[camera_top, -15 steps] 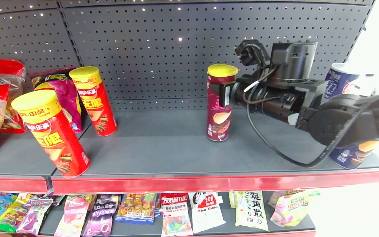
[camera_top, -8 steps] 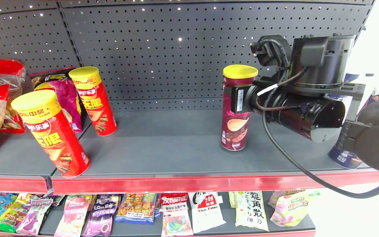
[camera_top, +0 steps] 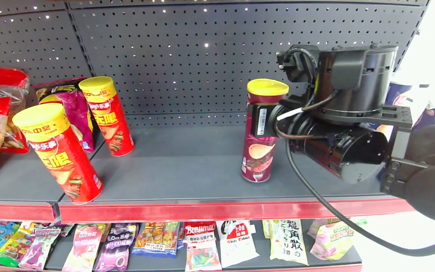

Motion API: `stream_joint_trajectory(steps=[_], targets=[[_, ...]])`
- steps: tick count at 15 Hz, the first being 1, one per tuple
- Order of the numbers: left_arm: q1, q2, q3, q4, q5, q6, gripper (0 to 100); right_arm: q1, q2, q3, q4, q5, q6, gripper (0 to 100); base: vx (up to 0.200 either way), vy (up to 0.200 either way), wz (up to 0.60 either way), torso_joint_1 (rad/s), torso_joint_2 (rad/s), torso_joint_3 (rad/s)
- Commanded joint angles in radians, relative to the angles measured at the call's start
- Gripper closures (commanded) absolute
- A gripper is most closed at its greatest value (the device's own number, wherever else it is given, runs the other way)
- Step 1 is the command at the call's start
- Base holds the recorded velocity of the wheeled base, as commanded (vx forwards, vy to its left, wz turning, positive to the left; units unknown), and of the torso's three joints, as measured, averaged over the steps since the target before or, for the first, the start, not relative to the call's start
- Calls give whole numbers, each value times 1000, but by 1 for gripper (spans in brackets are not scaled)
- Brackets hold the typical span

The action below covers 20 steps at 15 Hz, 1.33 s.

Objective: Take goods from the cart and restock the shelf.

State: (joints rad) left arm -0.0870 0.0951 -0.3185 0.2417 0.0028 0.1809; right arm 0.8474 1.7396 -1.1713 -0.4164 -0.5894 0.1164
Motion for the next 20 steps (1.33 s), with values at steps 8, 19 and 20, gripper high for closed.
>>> stream_joint_trajectory(steps=[8,19,20], targets=[[0,0,1,-1,2,0,100,47,3,74,-42,-3,-24,100,0,0,0,0,0,0],[0,0,7,-1,0,0,100,47,-20,154,-145,-4,-113,100,0,0,0,0,0,0],[0,0,9,-1,0,0,100,47,-20,154,-145,-7,-113,100,0,0,0,0,0,0]])
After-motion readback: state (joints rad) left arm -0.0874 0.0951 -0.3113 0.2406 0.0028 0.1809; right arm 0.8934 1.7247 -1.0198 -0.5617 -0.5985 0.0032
